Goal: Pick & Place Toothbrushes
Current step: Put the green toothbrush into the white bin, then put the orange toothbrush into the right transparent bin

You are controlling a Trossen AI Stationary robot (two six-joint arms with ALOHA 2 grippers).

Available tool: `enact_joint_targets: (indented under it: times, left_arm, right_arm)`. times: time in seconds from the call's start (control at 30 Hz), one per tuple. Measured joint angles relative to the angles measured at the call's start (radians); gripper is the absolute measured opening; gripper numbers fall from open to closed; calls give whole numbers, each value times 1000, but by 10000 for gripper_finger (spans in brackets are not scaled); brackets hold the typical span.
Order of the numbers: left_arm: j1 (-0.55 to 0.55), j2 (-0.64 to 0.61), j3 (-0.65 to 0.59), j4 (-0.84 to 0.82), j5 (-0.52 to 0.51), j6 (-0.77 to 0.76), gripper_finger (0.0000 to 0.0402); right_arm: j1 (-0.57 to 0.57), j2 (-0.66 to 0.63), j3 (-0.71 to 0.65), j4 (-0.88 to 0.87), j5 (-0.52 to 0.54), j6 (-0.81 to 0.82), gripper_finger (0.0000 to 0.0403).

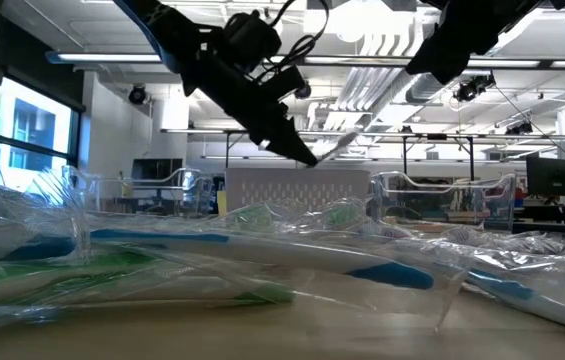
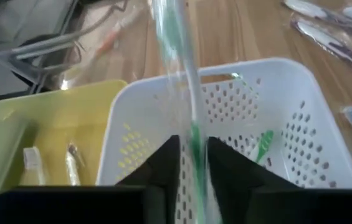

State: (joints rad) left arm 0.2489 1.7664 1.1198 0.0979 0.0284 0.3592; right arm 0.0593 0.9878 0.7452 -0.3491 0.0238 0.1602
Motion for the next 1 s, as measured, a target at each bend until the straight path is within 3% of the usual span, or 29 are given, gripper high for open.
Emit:
enact_joint_targets:
  times: [0.17,0.3,0.7,1.0]
  left_arm:
    - [0,0,0,8,0,2,143]
    - [0,0,0,15,0,9,165]
    - [0,-2,94,-58,1,39,166]
    - [-3,-26,96,-105,35,105,166]
  right_arm:
    - [0,0,0,0,0,0,2]
    - [0,0,0,0,0,0,2]
    - [0,0,0,0,0,0,2]
    - [0,0,0,0,0,0,2]
